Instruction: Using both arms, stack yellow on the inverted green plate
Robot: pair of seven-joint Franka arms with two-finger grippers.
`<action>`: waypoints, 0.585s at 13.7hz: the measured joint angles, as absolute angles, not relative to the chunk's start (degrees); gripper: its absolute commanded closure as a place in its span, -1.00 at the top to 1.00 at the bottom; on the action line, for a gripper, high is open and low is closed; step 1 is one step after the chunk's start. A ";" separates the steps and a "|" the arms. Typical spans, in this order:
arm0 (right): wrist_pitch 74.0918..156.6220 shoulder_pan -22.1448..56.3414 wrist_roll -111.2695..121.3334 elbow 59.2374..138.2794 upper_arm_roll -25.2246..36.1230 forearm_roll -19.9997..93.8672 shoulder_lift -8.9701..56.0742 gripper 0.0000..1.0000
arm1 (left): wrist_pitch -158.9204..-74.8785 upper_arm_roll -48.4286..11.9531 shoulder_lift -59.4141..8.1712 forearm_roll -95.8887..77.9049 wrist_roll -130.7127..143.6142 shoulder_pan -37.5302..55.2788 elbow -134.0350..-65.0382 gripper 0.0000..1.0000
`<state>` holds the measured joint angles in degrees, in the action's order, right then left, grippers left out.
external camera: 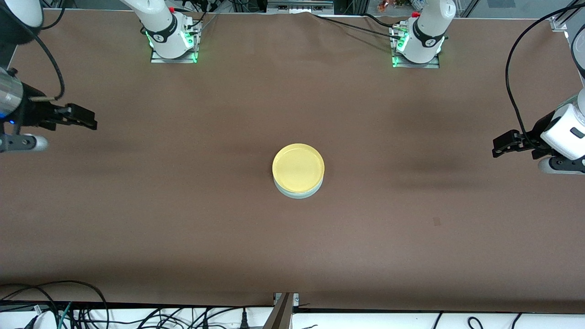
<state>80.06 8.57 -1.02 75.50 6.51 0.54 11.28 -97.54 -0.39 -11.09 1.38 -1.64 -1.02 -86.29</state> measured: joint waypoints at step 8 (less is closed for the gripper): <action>79.55 5.41 -0.24 85.42 6.71 0.54 3.08 1.00 | -97.93 -0.47 -11.39 1.89 -1.63 -0.89 -85.86 1.00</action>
<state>79.55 5.41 -0.24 85.42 6.71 0.54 3.08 -97.93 -0.47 -11.39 1.89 -1.63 -0.89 -85.86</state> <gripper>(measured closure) 0.000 0.000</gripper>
